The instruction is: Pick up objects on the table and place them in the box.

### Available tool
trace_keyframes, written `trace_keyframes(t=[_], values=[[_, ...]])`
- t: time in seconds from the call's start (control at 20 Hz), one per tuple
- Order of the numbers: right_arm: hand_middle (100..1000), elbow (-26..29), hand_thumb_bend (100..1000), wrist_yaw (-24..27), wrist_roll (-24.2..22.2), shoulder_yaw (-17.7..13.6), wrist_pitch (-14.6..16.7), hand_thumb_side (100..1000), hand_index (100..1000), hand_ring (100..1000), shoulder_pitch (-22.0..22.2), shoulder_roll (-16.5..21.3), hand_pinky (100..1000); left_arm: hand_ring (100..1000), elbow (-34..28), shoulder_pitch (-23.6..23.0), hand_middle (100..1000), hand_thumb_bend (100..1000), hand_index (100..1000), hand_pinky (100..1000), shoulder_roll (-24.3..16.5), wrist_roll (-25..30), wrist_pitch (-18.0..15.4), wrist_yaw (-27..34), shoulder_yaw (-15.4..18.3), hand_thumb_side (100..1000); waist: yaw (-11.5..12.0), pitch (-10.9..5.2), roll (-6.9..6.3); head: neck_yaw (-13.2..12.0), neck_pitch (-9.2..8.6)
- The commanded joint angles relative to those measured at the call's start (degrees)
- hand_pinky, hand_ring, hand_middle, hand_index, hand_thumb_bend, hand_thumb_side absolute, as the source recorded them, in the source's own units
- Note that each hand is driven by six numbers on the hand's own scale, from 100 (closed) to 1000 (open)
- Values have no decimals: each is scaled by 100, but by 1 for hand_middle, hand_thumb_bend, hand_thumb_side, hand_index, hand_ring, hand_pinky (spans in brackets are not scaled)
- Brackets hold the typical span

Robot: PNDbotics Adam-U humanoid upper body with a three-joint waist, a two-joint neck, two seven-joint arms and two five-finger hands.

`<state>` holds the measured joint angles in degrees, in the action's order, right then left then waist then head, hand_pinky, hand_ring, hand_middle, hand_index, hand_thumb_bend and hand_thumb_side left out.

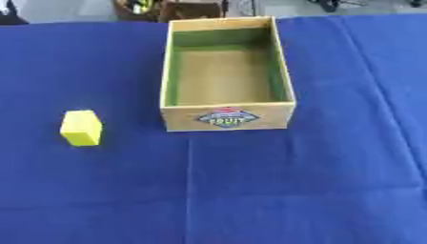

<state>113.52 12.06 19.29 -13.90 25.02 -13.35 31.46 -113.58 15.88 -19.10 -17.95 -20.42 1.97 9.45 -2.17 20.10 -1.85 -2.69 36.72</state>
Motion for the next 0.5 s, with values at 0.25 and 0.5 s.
trace_keyframes(t=[0.25,0.5], values=[[539,107,100,-73,-42,-58,13,1000,771,671,-24,69,690,541,-101,14,549,352,743,425,-91,-12,0,-99,72,1000,-10,-121,-26,19,-23],[539,107,100,-68,-36,-60,21,1000,771,671,-24,84,690,545,-101,-1,557,353,746,428,-120,-41,7,-128,90,1000,-5,-127,-25,-26,14]])
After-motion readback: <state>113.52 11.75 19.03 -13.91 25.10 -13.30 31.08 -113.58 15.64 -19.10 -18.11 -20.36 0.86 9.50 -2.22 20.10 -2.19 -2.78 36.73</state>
